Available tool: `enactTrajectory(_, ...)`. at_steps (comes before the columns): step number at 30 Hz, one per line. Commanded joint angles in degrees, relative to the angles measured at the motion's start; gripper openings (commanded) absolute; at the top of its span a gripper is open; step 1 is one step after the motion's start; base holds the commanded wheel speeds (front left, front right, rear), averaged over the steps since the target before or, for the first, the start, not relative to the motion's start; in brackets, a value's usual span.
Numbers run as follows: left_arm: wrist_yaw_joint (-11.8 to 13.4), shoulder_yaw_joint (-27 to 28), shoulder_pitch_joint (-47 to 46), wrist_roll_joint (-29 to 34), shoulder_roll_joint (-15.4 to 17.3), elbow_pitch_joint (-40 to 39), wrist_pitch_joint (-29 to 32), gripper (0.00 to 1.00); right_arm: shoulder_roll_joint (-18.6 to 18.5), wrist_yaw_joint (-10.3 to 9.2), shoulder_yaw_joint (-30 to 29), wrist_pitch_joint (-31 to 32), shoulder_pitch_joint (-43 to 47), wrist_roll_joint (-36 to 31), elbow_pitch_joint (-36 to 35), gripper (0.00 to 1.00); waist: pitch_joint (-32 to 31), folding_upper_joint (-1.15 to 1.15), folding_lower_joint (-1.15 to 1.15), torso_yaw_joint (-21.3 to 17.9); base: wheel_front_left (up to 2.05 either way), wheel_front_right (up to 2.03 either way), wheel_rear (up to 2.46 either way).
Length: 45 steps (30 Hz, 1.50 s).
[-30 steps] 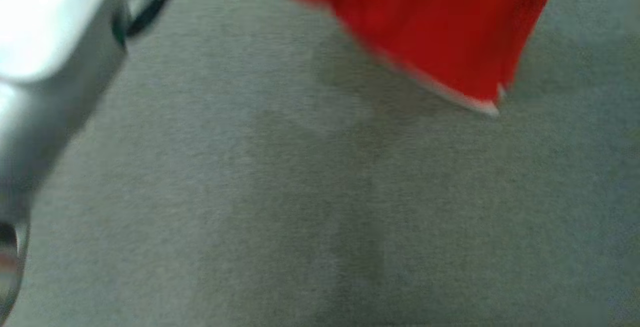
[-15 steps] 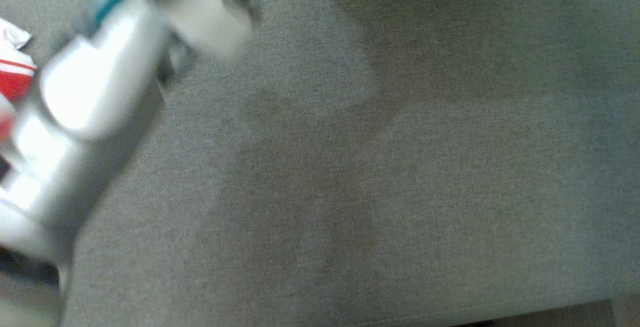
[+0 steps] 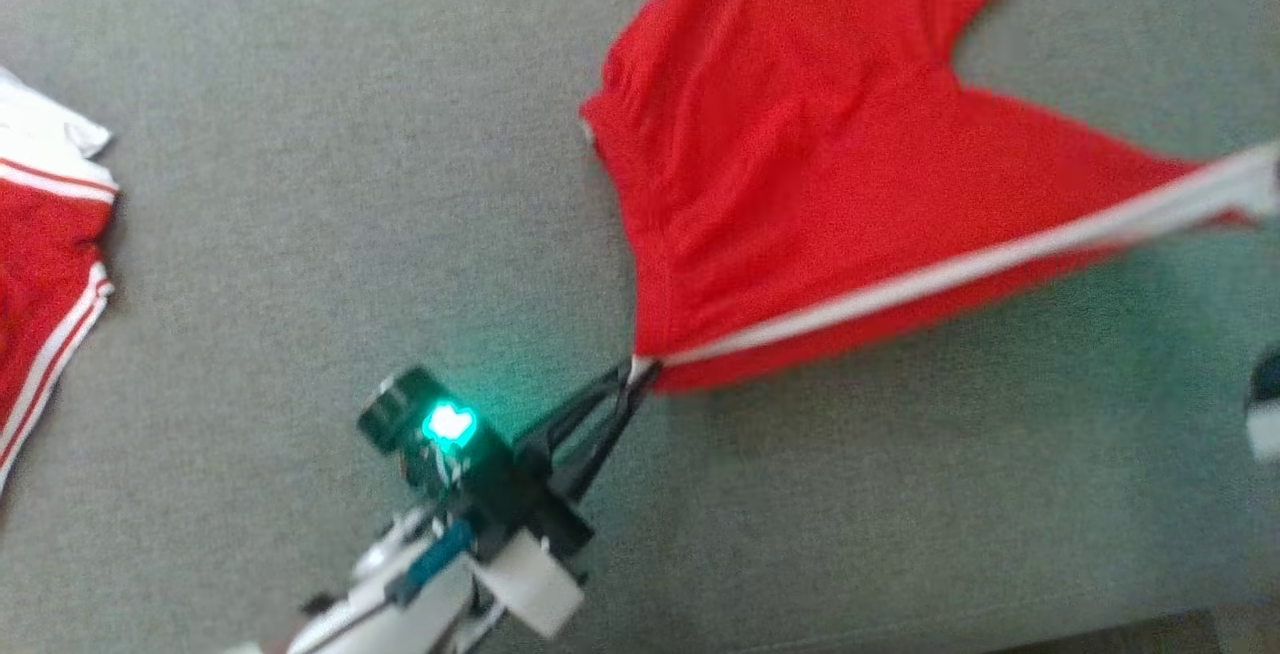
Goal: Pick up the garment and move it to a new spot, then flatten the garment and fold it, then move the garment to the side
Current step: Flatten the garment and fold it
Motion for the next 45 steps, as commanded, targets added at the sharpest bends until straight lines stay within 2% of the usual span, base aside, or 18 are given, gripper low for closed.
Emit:
enactTrajectory(1, 1.1, 2.2, 1.6, 0.0, 1.8, -2.4, -0.2, 0.00, -0.1, -0.04, -3.5, 0.9, 5.6, -1.1, -5.4, 0.00, -1.2, 0.00, 0.02, -0.4, 0.00, 0.00, 0.00)
enactTrajectory(5, 2.1, 1.9, 5.4, 0.1, 2.9, -4.9, -0.2, 0.00, 4.1, -0.04, -10.6, 4.0, 14.7, -4.0, -14.5, 0.00, -1.3, 0.00, 0.02, -0.4, 0.00, 0.00, 0.00)
enactTrajectory(8, 2.1, 2.6, 5.9, -0.9, 2.3, -7.2, -0.2, 0.00, 6.1, -0.04, -14.2, 7.0, 16.7, -5.8, -19.2, 0.00, -1.2, 0.00, 0.02, 0.2, 0.00, 0.00, 0.00)
enactTrajectory(11, 1.0, 3.0, 3.9, -2.1, 0.8, -7.9, -0.2, 0.00, 7.2, -0.04, -15.8, 10.6, 14.6, -7.0, -21.1, 0.00, -0.5, 0.00, 0.02, 1.6, 0.00, 0.00, 0.00)
enactTrajectory(15, -0.3, 3.9, -1.6, -3.4, -2.8, -6.4, 0.4, 0.00, 6.7, -0.04, -16.2, 15.7, 8.7, -9.3, -19.7, 0.00, 1.7, 0.00, 0.02, 4.2, 0.00, 0.00, 0.00)
enactTrajectory(16, -0.3, 3.9, -1.6, -3.4, -2.8, -6.4, 0.4, 0.00, 6.7, -0.04, -16.2, 15.7, 8.7, -9.3, -19.7, 0.00, 1.7, 0.00, 0.02, 4.2, 0.00, 0.00, 0.00)
enactTrajectory(25, -3.6, 5.7, -15.6, -6.4, -11.4, 3.8, 2.3, 0.00, 1.7, -0.04, -11.5, 23.0, -9.5, -11.1, -10.5, 0.00, 8.4, 0.00, 0.02, 9.1, 0.00, 0.00, 0.00)
enactTrajectory(30, -2.7, 7.4, -21.6, -7.3, -14.3, 10.2, 2.6, 0.00, -1.3, -0.04, -5.1, 23.2, -21.4, -11.8, -0.6, 0.00, 11.1, 0.00, 0.02, 11.0, 0.00, 0.00, 0.00)
enactTrajectory(43, -3.0, 6.1, -27.2, -8.5, -16.6, 16.4, 0.8, 0.00, -3.0, -0.04, 7.3, 18.3, -38.9, -13.8, 17.2, 0.00, 14.8, 0.00, 0.02, 12.8, 0.00, 0.00, 0.00)
enactTrajectory(44, -2.9, 6.0, -27.3, -8.6, -16.7, 16.6, 0.7, 0.00, -2.9, -0.04, 8.0, 17.5, -39.7, -13.7, 18.4, 0.22, 14.8, 0.00, 0.02, 12.8, 0.00, 0.00, 0.00)
enactTrajectory(45, -2.7, 6.0, -27.3, -8.6, -16.7, 16.9, 0.6, 0.00, -2.7, -0.04, 8.5, 16.6, -40.4, -13.6, 19.6, 0.65, 14.8, 0.00, 0.02, 12.8, 0.00, 0.00, 0.00)
